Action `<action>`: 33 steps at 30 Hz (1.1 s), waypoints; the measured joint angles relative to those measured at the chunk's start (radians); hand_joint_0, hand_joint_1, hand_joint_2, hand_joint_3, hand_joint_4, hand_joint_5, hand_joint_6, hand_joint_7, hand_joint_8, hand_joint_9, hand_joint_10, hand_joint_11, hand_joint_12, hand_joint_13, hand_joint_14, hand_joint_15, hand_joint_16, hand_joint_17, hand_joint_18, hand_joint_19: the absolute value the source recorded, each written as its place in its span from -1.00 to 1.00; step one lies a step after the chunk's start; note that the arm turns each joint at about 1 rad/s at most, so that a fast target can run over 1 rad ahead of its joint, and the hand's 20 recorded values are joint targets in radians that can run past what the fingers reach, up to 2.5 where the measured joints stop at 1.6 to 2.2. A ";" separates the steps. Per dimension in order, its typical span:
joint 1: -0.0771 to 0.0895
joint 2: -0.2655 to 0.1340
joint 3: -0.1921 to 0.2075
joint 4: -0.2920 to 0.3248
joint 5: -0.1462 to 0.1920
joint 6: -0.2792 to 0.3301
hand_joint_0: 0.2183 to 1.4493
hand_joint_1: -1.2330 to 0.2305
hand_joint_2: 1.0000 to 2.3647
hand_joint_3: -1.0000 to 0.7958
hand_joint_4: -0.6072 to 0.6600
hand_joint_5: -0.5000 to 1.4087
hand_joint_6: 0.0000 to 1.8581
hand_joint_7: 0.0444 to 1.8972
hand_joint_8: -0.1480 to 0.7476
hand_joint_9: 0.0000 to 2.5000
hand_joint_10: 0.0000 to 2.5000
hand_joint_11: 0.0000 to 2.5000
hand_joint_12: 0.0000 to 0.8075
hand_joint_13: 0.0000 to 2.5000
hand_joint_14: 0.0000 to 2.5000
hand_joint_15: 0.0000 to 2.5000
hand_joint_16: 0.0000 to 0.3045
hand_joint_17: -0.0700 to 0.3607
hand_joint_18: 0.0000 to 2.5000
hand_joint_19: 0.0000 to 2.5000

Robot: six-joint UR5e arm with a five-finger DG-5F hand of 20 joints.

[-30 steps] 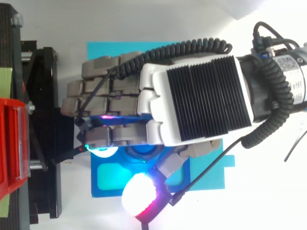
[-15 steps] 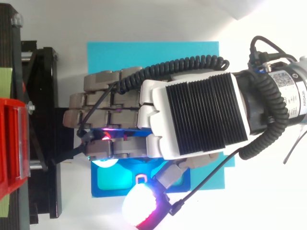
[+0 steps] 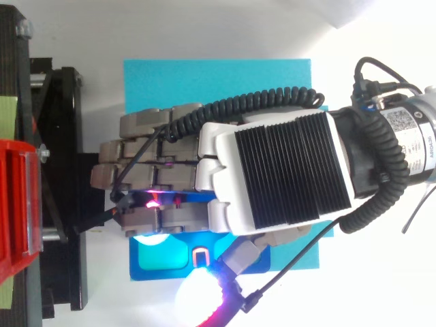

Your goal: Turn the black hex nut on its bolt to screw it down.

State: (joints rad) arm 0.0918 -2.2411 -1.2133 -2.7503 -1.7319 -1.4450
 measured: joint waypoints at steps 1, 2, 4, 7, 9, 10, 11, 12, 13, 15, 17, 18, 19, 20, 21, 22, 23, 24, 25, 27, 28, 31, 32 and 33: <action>0.000 0.000 0.000 0.000 0.000 0.000 -0.52 0.35 -1.00 -0.44 0.44 -0.57 -0.46 0.28 0.03 -0.57 -1.00 -0.86 -0.07 -0.54 -1.00 -0.90 -0.66 -0.14 -0.59 -0.82; -0.001 0.000 0.000 0.000 0.000 0.000 -0.52 0.35 -1.00 -0.44 0.45 -0.57 -0.46 0.28 0.03 -0.57 -1.00 -0.86 -0.07 -0.54 -1.00 -0.91 -0.66 -0.14 -0.59 -0.82; -0.002 0.000 0.000 0.000 0.000 0.000 -0.52 0.35 -1.00 -0.44 0.45 -0.57 -0.46 0.28 0.03 -0.57 -1.00 -0.86 -0.07 -0.54 -1.00 -0.90 -0.66 -0.14 -0.58 -0.82; -0.004 0.000 0.000 -0.003 0.000 0.000 -0.52 0.35 -1.00 -0.44 0.47 -0.58 -0.46 0.26 0.03 -0.57 -1.00 -0.86 -0.07 -0.53 -1.00 -0.90 -0.66 -0.14 -0.58 -0.83; -0.006 0.000 0.000 -0.009 0.000 0.000 -0.52 0.35 -1.00 -0.44 0.47 -0.58 -0.46 0.25 0.03 -0.57 -1.00 -0.85 -0.07 -0.53 -1.00 -0.90 -0.66 -0.14 -0.58 -0.82; -0.007 0.000 -0.001 -0.012 0.000 0.000 -0.52 0.35 -1.00 -0.44 0.47 -0.58 -0.46 0.25 0.03 -0.57 -1.00 -0.86 -0.07 -0.53 -1.00 -0.90 -0.66 -0.14 -0.58 -0.82; -0.007 0.000 -0.001 -0.014 -0.001 0.000 -0.52 0.35 -1.00 -0.44 0.46 -0.58 -0.46 0.24 0.03 -0.57 -1.00 -0.85 -0.07 -0.53 -1.00 -0.90 -0.66 -0.14 -0.58 -0.83; -0.009 0.000 -0.002 -0.018 -0.001 -0.001 -0.52 0.35 -1.00 -0.44 0.47 -0.58 -0.46 0.24 0.03 -0.57 -1.00 -0.86 -0.07 -0.53 -1.00 -0.90 -0.66 -0.14 -0.58 -0.83; -0.009 0.000 -0.002 -0.020 -0.001 -0.001 -0.52 0.35 -1.00 -0.44 0.46 -0.58 -0.46 0.24 0.03 -0.57 -1.00 -0.85 -0.07 -0.54 -1.00 -0.90 -0.66 -0.14 -0.58 -0.82; -0.009 0.000 -0.003 -0.021 -0.001 -0.001 -0.52 0.35 -1.00 -0.44 0.47 -0.58 -0.46 0.24 0.03 -0.57 -1.00 -0.86 -0.07 -0.54 -1.00 -0.90 -0.66 -0.14 -0.58 -0.83; -0.008 0.000 -0.003 -0.020 0.000 -0.001 -0.52 0.35 -1.00 -0.44 0.46 -0.58 -0.46 0.26 0.03 -0.57 -1.00 -0.85 -0.07 -0.54 -1.00 -0.90 -0.66 -0.14 -0.58 -0.83; -0.007 0.000 -0.003 -0.018 0.000 -0.001 -0.52 0.35 -1.00 -0.44 0.45 -0.58 -0.46 0.26 0.03 -0.57 -1.00 -0.86 -0.07 -0.54 -1.00 -0.91 -0.66 -0.14 -0.59 -0.83; -0.005 0.000 -0.003 -0.016 0.000 -0.001 -0.52 0.35 -1.00 -0.44 0.46 -0.58 -0.46 0.26 0.02 -0.57 -1.00 -0.86 -0.07 -0.54 -1.00 -0.90 -0.66 -0.14 -0.59 -0.82; -0.003 0.000 -0.003 -0.014 0.001 -0.001 -0.52 0.34 -1.00 -0.44 0.45 -0.58 -0.46 0.27 0.02 -0.57 -1.00 -0.86 -0.07 -0.54 -1.00 -0.90 -0.66 -0.14 -0.59 -0.82; -0.001 0.000 -0.004 -0.013 0.003 -0.001 -0.52 0.34 -1.00 -0.44 0.45 -0.58 -0.46 0.27 0.03 -0.57 -1.00 -0.85 -0.07 -0.54 -1.00 -0.90 -0.66 -0.14 -0.59 -0.82; 0.001 0.000 -0.004 -0.012 0.006 -0.002 -0.52 0.34 -1.00 -0.44 0.44 -0.58 -0.46 0.27 0.03 -0.57 -1.00 -0.85 -0.07 -0.54 -1.00 -0.90 -0.66 -0.14 -0.59 -0.82; 0.002 0.000 -0.004 -0.011 0.009 -0.001 -0.52 0.34 -1.00 -0.44 0.45 -0.58 -0.46 0.27 0.02 -0.57 -1.00 -0.86 -0.07 -0.54 -1.00 -0.91 -0.66 -0.14 -0.58 -0.82; 0.003 0.000 -0.004 -0.010 0.012 -0.001 -0.52 0.34 -1.00 -0.44 0.45 -0.58 -0.46 0.27 0.02 -0.57 -1.00 -0.86 -0.07 -0.54 -1.00 -0.90 -0.66 -0.14 -0.59 -0.82; 0.004 0.000 -0.004 -0.010 0.016 -0.001 -0.52 0.34 -1.00 -0.44 0.44 -0.58 -0.46 0.27 0.02 -0.57 -1.00 -0.85 -0.07 -0.54 -1.00 -0.90 -0.66 -0.14 -0.58 -0.82; 0.006 0.000 -0.004 -0.010 0.019 0.000 -0.52 0.34 -1.00 -0.44 0.45 -0.58 -0.46 0.27 0.02 -0.57 -1.00 -0.85 -0.07 -0.54 -1.00 -0.90 -0.66 -0.14 -0.58 -0.83; 0.006 0.000 -0.004 -0.010 0.020 0.000 -0.52 0.34 -1.00 -0.44 0.45 -0.58 -0.46 0.27 0.02 -0.57 -1.00 -0.85 -0.07 -0.53 -1.00 -0.91 -0.66 -0.14 -0.58 -0.82; 0.009 0.000 -0.005 -0.009 0.021 0.001 -0.52 0.34 -1.00 -0.44 0.44 -0.58 -0.46 0.27 0.02 -0.57 -1.00 -0.85 -0.07 -0.53 -1.00 -0.90 -0.66 -0.14 -0.58 -0.83; 0.011 0.000 -0.005 -0.009 0.021 0.001 -0.52 0.34 -1.00 -0.44 0.45 -0.58 -0.46 0.27 0.02 -0.57 -1.00 -0.86 -0.07 -0.53 -1.00 -0.90 -0.66 -0.14 -0.58 -0.82; 0.012 0.000 -0.005 -0.009 0.021 0.001 -0.52 0.34 -1.00 -0.44 0.44 -0.58 -0.46 0.27 0.02 -0.57 -1.00 -0.85 -0.07 -0.53 -1.00 -0.90 -0.66 -0.14 -0.58 -0.82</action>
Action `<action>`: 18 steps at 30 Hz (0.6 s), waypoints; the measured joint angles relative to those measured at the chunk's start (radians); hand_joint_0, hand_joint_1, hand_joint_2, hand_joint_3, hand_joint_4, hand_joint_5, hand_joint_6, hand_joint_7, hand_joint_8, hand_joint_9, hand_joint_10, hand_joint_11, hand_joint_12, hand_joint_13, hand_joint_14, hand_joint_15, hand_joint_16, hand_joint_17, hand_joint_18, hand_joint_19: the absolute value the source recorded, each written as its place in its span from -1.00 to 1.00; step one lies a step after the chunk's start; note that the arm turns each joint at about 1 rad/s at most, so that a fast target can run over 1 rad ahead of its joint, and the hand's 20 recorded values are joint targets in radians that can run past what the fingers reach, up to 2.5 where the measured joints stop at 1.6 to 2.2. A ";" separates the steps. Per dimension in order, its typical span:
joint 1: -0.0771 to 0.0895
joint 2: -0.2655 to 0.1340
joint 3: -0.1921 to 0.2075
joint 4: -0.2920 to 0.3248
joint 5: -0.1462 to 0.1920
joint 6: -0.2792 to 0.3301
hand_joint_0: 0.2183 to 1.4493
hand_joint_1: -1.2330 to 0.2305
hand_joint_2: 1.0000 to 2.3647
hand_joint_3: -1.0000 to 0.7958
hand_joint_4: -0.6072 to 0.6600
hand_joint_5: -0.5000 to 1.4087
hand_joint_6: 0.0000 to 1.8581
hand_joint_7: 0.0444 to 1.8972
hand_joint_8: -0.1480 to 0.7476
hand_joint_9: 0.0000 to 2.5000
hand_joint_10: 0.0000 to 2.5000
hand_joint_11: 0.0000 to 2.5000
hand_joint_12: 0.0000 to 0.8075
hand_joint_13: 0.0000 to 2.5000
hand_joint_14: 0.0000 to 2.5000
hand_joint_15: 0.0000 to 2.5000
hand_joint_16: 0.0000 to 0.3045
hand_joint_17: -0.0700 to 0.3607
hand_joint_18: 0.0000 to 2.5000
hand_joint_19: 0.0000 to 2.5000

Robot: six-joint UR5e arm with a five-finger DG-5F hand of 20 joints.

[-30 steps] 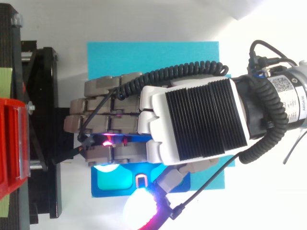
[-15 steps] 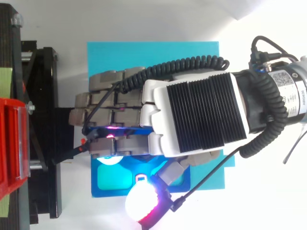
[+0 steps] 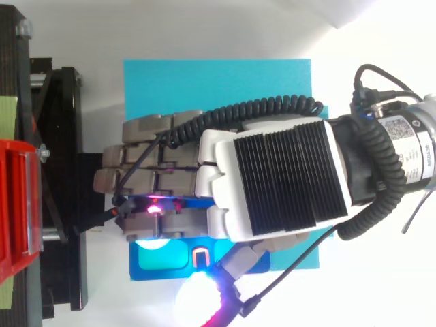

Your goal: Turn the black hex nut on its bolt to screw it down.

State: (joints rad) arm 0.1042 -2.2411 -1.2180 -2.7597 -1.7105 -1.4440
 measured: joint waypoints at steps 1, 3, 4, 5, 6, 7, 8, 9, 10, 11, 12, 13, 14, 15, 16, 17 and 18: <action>0.001 0.000 0.000 0.000 0.000 0.000 -0.52 0.34 -1.00 -0.44 0.45 -0.58 -0.46 0.27 0.02 -0.57 -1.00 -0.85 -0.07 -0.53 -1.00 -0.90 -0.66 -0.14 -0.58 -0.82; 0.004 0.000 0.000 0.002 0.002 0.000 -0.52 0.34 -1.00 -0.44 0.45 -0.58 -0.46 0.27 0.02 -0.57 -1.00 -0.85 -0.07 -0.53 -1.00 -0.90 -0.66 -0.14 -0.58 -0.82; 0.006 0.000 0.000 0.003 0.003 0.000 -0.52 0.34 -1.00 -0.44 0.45 -0.58 -0.46 0.27 0.02 -0.57 -1.00 -0.85 -0.07 -0.53 -1.00 -0.90 -0.66 -0.14 -0.58 -0.82; 0.007 0.000 0.000 0.005 0.004 0.000 -0.52 0.34 -1.00 -0.44 0.46 -0.58 -0.46 0.27 0.02 -0.57 -1.00 -0.86 -0.07 -0.53 -1.00 -0.90 -0.66 -0.14 -0.58 -0.82; 0.009 0.000 0.000 0.006 0.005 0.000 -0.51 0.34 -1.00 -0.44 0.45 -0.58 -0.46 0.27 0.02 -0.57 -1.00 -0.86 -0.07 -0.53 -1.00 -0.90 -0.66 -0.14 -0.58 -0.83; 0.010 0.000 0.000 0.007 0.005 0.001 -0.52 0.34 -1.00 -0.44 0.46 -0.58 -0.46 0.27 0.02 -0.57 -1.00 -0.86 -0.07 -0.53 -1.00 -0.90 -0.66 -0.14 -0.58 -0.82; 0.012 0.000 0.000 0.008 0.006 0.001 -0.52 0.34 -1.00 -0.44 0.45 -0.58 -0.46 0.27 0.02 -0.57 -1.00 -0.86 -0.07 -0.53 -1.00 -0.91 -0.66 -0.14 -0.58 -0.82; 0.013 0.000 0.000 0.008 0.006 0.001 -0.52 0.34 -1.00 -0.44 0.45 -0.57 -0.46 0.27 0.02 -0.57 -1.00 -0.86 -0.07 -0.53 -1.00 -0.90 -0.66 -0.14 -0.58 -0.83; 0.014 0.000 0.000 0.008 0.006 0.001 -0.52 0.34 -1.00 -0.44 0.44 -0.58 -0.46 0.27 0.03 -0.57 -1.00 -0.86 -0.07 -0.53 -1.00 -0.90 -0.66 -0.14 -0.58 -0.82; 0.014 0.000 0.000 0.008 0.006 0.001 -0.52 0.34 -1.00 -0.44 0.45 -0.57 -0.46 0.27 0.02 -0.57 -1.00 -0.86 -0.07 -0.53 -1.00 -0.90 -0.66 -0.14 -0.58 -0.83; 0.015 0.000 0.000 0.007 0.006 0.001 -0.52 0.34 -1.00 -0.44 0.45 -0.57 -0.46 0.27 0.02 -0.57 -1.00 -0.86 -0.07 -0.53 -1.00 -0.90 -0.66 -0.14 -0.58 -0.82; 0.015 0.000 0.000 0.006 0.006 0.001 -0.51 0.34 -1.00 -0.44 0.45 -0.57 -0.46 0.27 0.03 -0.57 -1.00 -0.86 -0.07 -0.54 -1.00 -0.90 -0.66 -0.14 -0.58 -0.82; 0.015 0.000 0.000 0.006 0.006 0.001 -0.52 0.34 -1.00 -0.44 0.45 -0.57 -0.46 0.28 0.02 -0.57 -1.00 -0.86 -0.07 -0.54 -1.00 -0.90 -0.66 -0.14 -0.58 -0.83; 0.015 0.000 0.000 0.005 0.006 0.001 -0.52 0.34 -1.00 -0.44 0.44 -0.57 -0.46 0.29 0.02 -0.57 -1.00 -0.85 -0.07 -0.54 -1.00 -0.90 -0.66 -0.14 -0.58 -0.82; 0.015 0.000 0.000 0.004 0.006 0.001 -0.52 0.34 -1.00 -0.44 0.44 -0.57 -0.46 0.29 0.02 -0.57 -1.00 -0.85 -0.07 -0.54 -1.00 -0.90 -0.66 -0.14 -0.58 -0.82; 0.015 0.000 0.000 0.002 0.006 0.000 -0.51 0.34 -1.00 -0.44 0.42 -0.58 -0.46 0.29 0.02 -0.57 -1.00 -0.85 -0.07 -0.54 -1.00 -0.90 -0.66 -0.14 -0.58 -0.82; 0.015 0.000 0.000 0.002 0.006 0.000 -0.51 0.34 -1.00 -0.44 0.43 -0.58 -0.45 0.28 0.03 -0.57 -1.00 -0.86 -0.07 -0.53 -1.00 -0.90 -0.66 -0.14 -0.58 -0.83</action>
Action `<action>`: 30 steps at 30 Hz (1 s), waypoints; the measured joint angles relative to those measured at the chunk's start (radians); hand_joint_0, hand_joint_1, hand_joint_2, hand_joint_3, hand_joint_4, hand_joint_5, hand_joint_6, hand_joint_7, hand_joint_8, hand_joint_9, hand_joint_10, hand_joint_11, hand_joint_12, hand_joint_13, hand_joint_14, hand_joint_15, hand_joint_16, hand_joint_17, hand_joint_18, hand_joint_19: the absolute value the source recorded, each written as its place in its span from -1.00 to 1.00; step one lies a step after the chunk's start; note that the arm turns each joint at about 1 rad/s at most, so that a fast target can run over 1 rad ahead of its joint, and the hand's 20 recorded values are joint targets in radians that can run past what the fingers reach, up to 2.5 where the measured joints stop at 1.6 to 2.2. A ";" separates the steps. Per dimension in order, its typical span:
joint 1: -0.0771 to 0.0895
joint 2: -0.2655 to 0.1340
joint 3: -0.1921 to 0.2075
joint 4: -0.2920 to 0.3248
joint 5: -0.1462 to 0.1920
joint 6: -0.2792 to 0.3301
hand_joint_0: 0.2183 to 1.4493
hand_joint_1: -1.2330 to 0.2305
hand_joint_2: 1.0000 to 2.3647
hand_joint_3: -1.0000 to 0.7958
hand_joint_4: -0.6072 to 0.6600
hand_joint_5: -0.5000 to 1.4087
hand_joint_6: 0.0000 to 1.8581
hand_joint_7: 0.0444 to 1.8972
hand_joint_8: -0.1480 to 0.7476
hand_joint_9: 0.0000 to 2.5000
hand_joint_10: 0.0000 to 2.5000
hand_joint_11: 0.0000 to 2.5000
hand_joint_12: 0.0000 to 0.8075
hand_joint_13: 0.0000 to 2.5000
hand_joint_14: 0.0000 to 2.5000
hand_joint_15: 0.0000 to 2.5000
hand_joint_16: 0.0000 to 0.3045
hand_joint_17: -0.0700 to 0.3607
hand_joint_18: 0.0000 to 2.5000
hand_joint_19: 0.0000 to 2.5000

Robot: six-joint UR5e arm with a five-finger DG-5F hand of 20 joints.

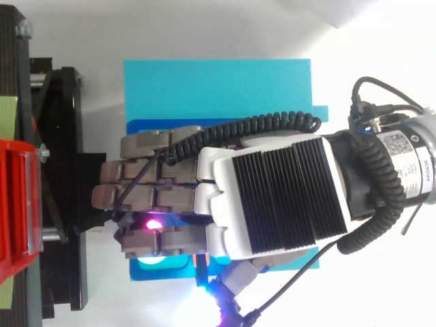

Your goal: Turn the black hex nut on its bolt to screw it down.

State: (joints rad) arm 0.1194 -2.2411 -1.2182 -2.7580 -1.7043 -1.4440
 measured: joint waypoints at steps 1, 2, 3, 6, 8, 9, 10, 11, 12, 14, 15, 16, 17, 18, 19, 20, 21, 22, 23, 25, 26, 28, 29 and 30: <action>0.000 0.000 0.000 0.000 0.000 0.000 -0.51 0.34 -1.00 -0.44 0.43 -0.58 -0.44 0.26 0.02 -0.57 -1.00 -0.85 -0.07 -0.53 -1.00 -0.91 -0.66 -0.14 -0.58 -0.82; 0.000 0.000 0.000 -0.001 0.000 -0.001 -0.52 0.34 -1.00 -0.44 0.43 -0.58 -0.43 0.26 0.02 -0.57 -1.00 -0.86 -0.08 -0.54 -1.00 -0.91 -0.66 -0.14 -0.58 -0.82; 0.000 0.000 0.000 -0.001 0.000 -0.001 -0.51 0.34 -1.00 -0.44 0.44 -0.58 -0.43 0.25 0.02 -0.57 -1.00 -0.86 -0.07 -0.54 -1.00 -0.90 -0.66 -0.14 -0.58 -0.82; 0.000 0.000 -0.001 -0.002 0.000 -0.001 -0.51 0.34 -1.00 -0.44 0.41 -0.58 -0.42 0.24 0.02 -0.57 -1.00 -0.86 -0.07 -0.53 -1.00 -0.91 -0.66 -0.14 -0.58 -0.82; -0.001 0.000 -0.003 -0.002 0.000 -0.001 -0.51 0.33 -1.00 -0.44 0.42 -0.58 -0.41 0.23 0.02 -0.57 -1.00 -0.85 -0.07 -0.53 -1.00 -0.90 -0.66 -0.14 -0.58 -0.82; -0.001 0.000 -0.004 -0.003 0.000 -0.001 -0.51 0.33 -1.00 -0.44 0.43 -0.58 -0.41 0.23 0.02 -0.57 -1.00 -0.85 -0.07 -0.53 -1.00 -0.90 -0.66 -0.14 -0.58 -0.82; -0.001 0.000 -0.005 -0.003 0.000 -0.001 -0.51 0.33 -1.00 -0.44 0.42 -0.58 -0.41 0.23 0.02 -0.57 -1.00 -0.86 -0.07 -0.53 -1.00 -0.90 -0.66 -0.14 -0.58 -0.82; -0.002 0.000 -0.006 -0.003 0.000 -0.001 -0.51 0.33 -1.00 -0.44 0.42 -0.58 -0.41 0.23 0.02 -0.57 -1.00 -0.86 -0.07 -0.53 -1.00 -0.90 -0.66 -0.14 -0.58 -0.82; -0.003 0.000 -0.006 -0.003 0.000 -0.001 -0.51 0.33 -1.00 -0.44 0.42 -0.58 -0.41 0.23 0.02 -0.57 -1.00 -0.86 -0.07 -0.53 -1.00 -0.90 -0.66 -0.14 -0.58 -0.82; -0.004 0.000 -0.007 -0.005 -0.002 -0.002 -0.51 0.33 -1.00 -0.44 0.42 -0.58 -0.41 0.22 0.02 -0.57 -1.00 -0.86 -0.07 -0.53 -1.00 -0.90 -0.67 -0.14 -0.58 -0.82; -0.004 0.000 -0.007 -0.005 -0.002 -0.002 -0.51 0.33 -1.00 -0.44 0.42 -0.58 -0.41 0.22 0.02 -0.57 -1.00 -0.86 -0.07 -0.53 -1.00 -0.91 -0.67 -0.14 -0.58 -0.82; -0.004 0.000 -0.007 -0.005 -0.002 -0.002 -0.51 0.33 -1.00 -0.44 0.42 -0.58 -0.40 0.21 0.02 -0.57 -1.00 -0.85 -0.07 -0.53 -1.00 -0.90 -0.66 -0.14 -0.58 -0.83; -0.005 0.000 -0.007 -0.006 -0.003 -0.002 -0.51 0.33 -1.00 -0.44 0.42 -0.58 -0.40 0.22 0.02 -0.57 -1.00 -0.85 -0.07 -0.53 -1.00 -0.90 -0.66 -0.14 -0.58 -0.82; -0.006 0.000 -0.007 -0.006 -0.003 -0.002 -0.51 0.33 -1.00 -0.44 0.42 -0.58 -0.40 0.22 0.02 -0.57 -1.00 -0.85 -0.07 -0.53 -1.00 -0.90 -0.67 -0.14 -0.58 -0.82; -0.006 0.000 -0.007 -0.006 -0.003 -0.002 -0.51 0.33 -1.00 -0.44 0.42 -0.58 -0.40 0.22 0.02 -0.57 -1.00 -0.85 -0.07 -0.53 -1.00 -0.90 -0.67 -0.14 -0.58 -0.82; -0.007 0.000 -0.008 -0.006 -0.003 -0.003 -0.51 0.33 -1.00 -0.44 0.41 -0.58 -0.40 0.22 0.02 -0.57 -1.00 -0.86 -0.07 -0.53 -1.00 -0.90 -0.67 -0.14 -0.58 -0.82; -0.008 0.000 -0.010 -0.006 -0.003 -0.003 -0.51 0.33 -1.00 -0.44 0.42 -0.58 -0.40 0.22 0.02 -0.57 -1.00 -0.86 -0.07 -0.53 -1.00 -0.91 -0.67 -0.14 -0.58 -0.82; -0.008 0.000 -0.011 -0.005 -0.003 -0.003 -0.51 0.33 -1.00 -0.44 0.42 -0.58 -0.40 0.22 0.02 -0.57 -1.00 -0.85 -0.08 -0.53 -1.00 -0.90 -0.67 -0.14 -0.58 -0.83; -0.009 0.000 -0.012 -0.005 -0.003 -0.003 -0.51 0.33 -1.00 -0.44 0.42 -0.58 -0.40 0.22 0.02 -0.57 -1.00 -0.86 -0.07 -0.53 -1.00 -0.90 -0.66 -0.14 -0.58 -0.82; -0.009 0.000 -0.014 -0.005 -0.003 -0.003 -0.51 0.33 -1.00 -0.44 0.42 -0.58 -0.40 0.21 0.02 -0.57 -1.00 -0.86 -0.07 -0.53 -1.00 -0.91 -0.67 -0.14 -0.58 -0.82; -0.009 0.000 -0.014 -0.005 -0.003 -0.002 -0.51 0.33 -1.00 -0.44 0.41 -0.58 -0.40 0.21 0.02 -0.57 -1.00 -0.86 -0.08 -0.53 -1.00 -0.90 -0.67 -0.14 -0.58 -0.82; -0.010 0.000 -0.014 -0.007 -0.004 -0.002 -0.51 0.33 -1.00 -0.44 0.41 -0.58 -0.39 0.20 0.02 -0.57 -1.00 -0.86 -0.07 -0.53 -1.00 -0.90 -0.67 -0.14 -0.58 -0.82; -0.010 0.000 -0.014 -0.008 -0.004 -0.002 -0.51 0.33 -1.00 -0.44 0.40 -0.59 -0.38 0.19 0.02 -0.57 -1.00 -0.86 -0.08 -0.53 -1.00 -0.91 -0.67 -0.14 -0.58 -0.83; -0.010 0.000 -0.014 -0.008 -0.004 -0.001 -0.51 0.33 -1.00 -0.44 0.40 -0.59 -0.38 0.18 0.02 -0.57 -1.00 -0.86 -0.07 -0.53 -1.00 -0.90 -0.67 -0.14 -0.58 -0.82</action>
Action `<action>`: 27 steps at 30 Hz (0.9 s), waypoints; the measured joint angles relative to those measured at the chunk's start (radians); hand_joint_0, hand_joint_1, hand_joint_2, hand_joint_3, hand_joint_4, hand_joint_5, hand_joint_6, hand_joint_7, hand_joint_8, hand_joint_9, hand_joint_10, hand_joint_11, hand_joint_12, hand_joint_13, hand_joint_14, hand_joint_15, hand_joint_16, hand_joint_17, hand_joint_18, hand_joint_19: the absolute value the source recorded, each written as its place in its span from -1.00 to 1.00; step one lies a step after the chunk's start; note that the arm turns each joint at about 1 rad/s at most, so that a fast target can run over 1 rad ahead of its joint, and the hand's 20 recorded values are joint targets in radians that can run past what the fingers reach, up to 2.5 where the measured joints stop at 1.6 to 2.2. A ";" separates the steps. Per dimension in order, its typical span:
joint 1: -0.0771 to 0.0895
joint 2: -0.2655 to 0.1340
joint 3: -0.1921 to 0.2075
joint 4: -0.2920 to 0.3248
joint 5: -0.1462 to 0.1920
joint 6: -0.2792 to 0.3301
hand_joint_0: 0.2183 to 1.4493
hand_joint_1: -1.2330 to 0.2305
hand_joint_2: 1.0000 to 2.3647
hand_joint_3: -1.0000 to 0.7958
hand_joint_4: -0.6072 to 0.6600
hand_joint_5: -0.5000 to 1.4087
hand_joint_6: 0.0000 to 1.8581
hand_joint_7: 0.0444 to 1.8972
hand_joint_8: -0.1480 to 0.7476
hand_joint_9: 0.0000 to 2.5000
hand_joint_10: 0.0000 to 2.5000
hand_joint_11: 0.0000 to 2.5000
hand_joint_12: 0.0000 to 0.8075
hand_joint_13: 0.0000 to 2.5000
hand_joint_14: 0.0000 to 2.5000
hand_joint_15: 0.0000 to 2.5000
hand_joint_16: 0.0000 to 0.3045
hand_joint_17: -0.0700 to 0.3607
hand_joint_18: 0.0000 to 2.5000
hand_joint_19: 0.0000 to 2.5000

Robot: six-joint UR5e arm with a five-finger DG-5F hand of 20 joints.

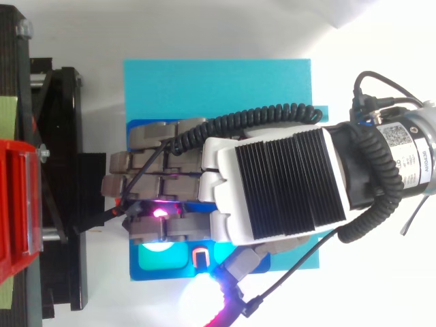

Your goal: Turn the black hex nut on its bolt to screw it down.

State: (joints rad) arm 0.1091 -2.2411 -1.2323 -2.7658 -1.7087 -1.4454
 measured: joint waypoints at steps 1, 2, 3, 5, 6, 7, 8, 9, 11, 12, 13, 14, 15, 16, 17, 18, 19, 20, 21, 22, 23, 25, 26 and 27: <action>0.000 0.000 0.000 0.000 0.000 0.000 -0.51 0.33 -1.00 -0.44 0.41 -0.59 -0.37 0.18 0.02 -0.57 -1.00 -0.86 -0.07 -0.53 -1.00 -0.91 -0.67 -0.14 -0.58 -0.82; -0.001 0.000 0.000 0.001 -0.001 0.000 -0.51 0.33 -1.00 -0.44 0.40 -0.59 -0.36 0.16 0.02 -0.57 -1.00 -0.85 -0.07 -0.53 -1.00 -0.90 -0.67 -0.14 -0.58 -0.82; -0.001 0.000 0.000 0.002 -0.002 0.000 -0.51 0.33 -1.00 -0.44 0.41 -0.59 -0.36 0.16 0.02 -0.57 -1.00 -0.85 -0.07 -0.53 -1.00 -0.90 -0.67 -0.14 -0.58 -0.82; -0.003 0.000 0.000 0.004 -0.004 0.000 -0.51 0.33 -1.00 -0.44 0.41 -0.59 -0.35 0.15 0.02 -0.57 -1.00 -0.86 -0.07 -0.53 -1.00 -0.91 -0.67 -0.14 -0.58 -0.82; -0.004 0.000 0.000 0.004 -0.005 0.000 -0.51 0.33 -1.00 -0.44 0.40 -0.59 -0.35 0.15 0.02 -0.57 -1.00 -0.86 -0.07 -0.53 -1.00 -0.91 -0.67 -0.14 -0.58 -0.83; -0.005 0.000 0.000 0.004 -0.006 0.000 -0.51 0.33 -1.00 -0.44 0.40 -0.59 -0.34 0.13 0.02 -0.57 -1.00 -0.85 -0.07 -0.53 -1.00 -0.91 -0.67 -0.14 -0.58 -0.82; -0.007 0.000 0.000 0.004 -0.008 0.000 -0.51 0.33 -1.00 -0.44 0.41 -0.59 -0.34 0.14 0.03 -0.57 -1.00 -0.85 -0.07 -0.53 -1.00 -0.90 -0.67 -0.14 -0.58 -0.82; -0.008 0.000 0.000 0.004 -0.009 0.000 -0.51 0.33 -1.00 -0.44 0.40 -0.59 -0.34 0.13 0.02 -0.57 -1.00 -0.85 -0.07 -0.53 -1.00 -0.90 -0.67 -0.14 -0.58 -0.82; -0.012 0.000 0.000 0.006 -0.014 0.000 -0.51 0.33 -1.00 -0.44 0.40 -0.59 -0.33 0.12 0.02 -0.57 -1.00 -0.86 -0.07 -0.53 -1.00 -0.90 -0.67 -0.14 -0.58 -0.82; -0.014 0.000 0.000 0.008 -0.017 -0.001 -0.51 0.33 -1.00 -0.44 0.40 -0.59 -0.33 0.13 0.02 -0.57 -1.00 -0.85 -0.07 -0.53 -1.00 -0.91 -0.67 -0.14 -0.58 -0.82; -0.018 0.000 0.000 0.010 -0.021 -0.001 -0.51 0.33 -1.00 -0.44 0.40 -0.59 -0.33 0.13 0.02 -0.57 -1.00 -0.85 -0.07 -0.53 -1.00 -0.90 -0.67 -0.14 -0.58 -0.82; -0.021 0.000 0.000 0.011 -0.025 -0.001 -0.51 0.33 -1.00 -0.44 0.40 -0.59 -0.33 0.13 0.02 -0.57 -1.00 -0.85 -0.07 -0.53 -1.00 -0.90 -0.67 -0.14 -0.58 -0.82; -0.023 0.000 0.000 0.013 -0.029 -0.001 -0.51 0.33 -1.00 -0.44 0.40 -0.59 -0.33 0.13 0.02 -0.57 -1.00 -0.85 -0.07 -0.53 -1.00 -0.90 -0.67 -0.14 -0.58 -0.82; -0.027 0.000 0.000 0.014 -0.034 -0.002 -0.51 0.33 -1.00 -0.44 0.40 -0.59 -0.33 0.13 0.02 -0.57 -1.00 -0.85 -0.08 -0.53 -1.00 -0.91 -0.67 -0.14 -0.58 -0.82; -0.030 0.000 0.000 0.015 -0.038 -0.002 -0.51 0.33 -1.00 -0.44 0.40 -0.59 -0.33 0.12 0.02 -0.57 -1.00 -0.85 -0.07 -0.53 -1.00 -0.90 -0.67 -0.14 -0.58 -0.82; -0.033 0.000 0.000 0.015 -0.043 -0.003 -0.51 0.33 -1.00 -0.44 0.40 -0.59 -0.33 0.12 0.02 -0.57 -1.00 -0.86 -0.08 -0.53 -1.00 -0.90 -0.67 -0.14 -0.58 -0.82; -0.036 0.000 0.000 0.016 -0.047 -0.003 -0.51 0.33 -1.00 -0.44 0.40 -0.59 -0.33 0.12 0.02 -0.57 -1.00 -0.85 -0.08 -0.53 -1.00 -0.90 -0.67 -0.14 -0.58 -0.82; -0.040 0.000 0.000 0.016 -0.053 -0.004 -0.51 0.33 -1.00 -0.44 0.40 -0.59 -0.33 0.11 0.02 -0.57 -1.00 -0.85 -0.08 -0.53 -1.00 -0.90 -0.67 -0.14 -0.58 -0.82; -0.043 0.000 0.000 0.016 -0.058 -0.004 -0.51 0.33 -1.00 -0.44 0.40 -0.59 -0.33 0.12 0.02 -0.57 -1.00 -0.85 -0.08 -0.53 -1.00 -0.90 -0.67 -0.14 -0.58 -0.82; -0.046 0.000 0.000 0.017 -0.063 -0.004 -0.51 0.33 -1.00 -0.44 0.40 -0.59 -0.33 0.12 0.02 -0.57 -1.00 -0.85 -0.08 -0.53 -1.00 -0.91 -0.67 -0.14 -0.58 -0.82; -0.051 0.000 0.000 0.017 -0.069 -0.005 -0.51 0.33 -1.00 -0.44 0.41 -0.59 -0.33 0.12 0.02 -0.57 -1.00 -0.85 -0.08 -0.53 -1.00 -0.90 -0.67 -0.14 -0.58 -0.82; -0.059 0.000 0.000 0.021 -0.079 -0.006 -0.51 0.34 -1.00 -0.44 0.40 -0.59 -0.33 0.11 0.02 -0.57 -1.00 -0.86 -0.08 -0.53 -1.00 -0.91 -0.67 -0.14 -0.58 -0.82; -0.062 0.000 0.000 0.023 -0.083 -0.006 -0.51 0.34 -1.00 -0.44 0.40 -0.59 -0.32 0.11 0.02 -0.57 -1.00 -0.86 -0.08 -0.53 -1.00 -0.90 -0.67 -0.14 -0.58 -0.82; -0.066 0.000 0.000 0.025 -0.087 -0.006 -0.51 0.34 -1.00 -0.44 0.41 -0.59 -0.32 0.11 0.02 -0.57 -1.00 -0.85 -0.08 -0.53 -1.00 -0.90 -0.67 -0.14 -0.58 -0.82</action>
State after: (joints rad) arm 0.0435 -2.2411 -1.2323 -2.7413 -1.7956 -1.4518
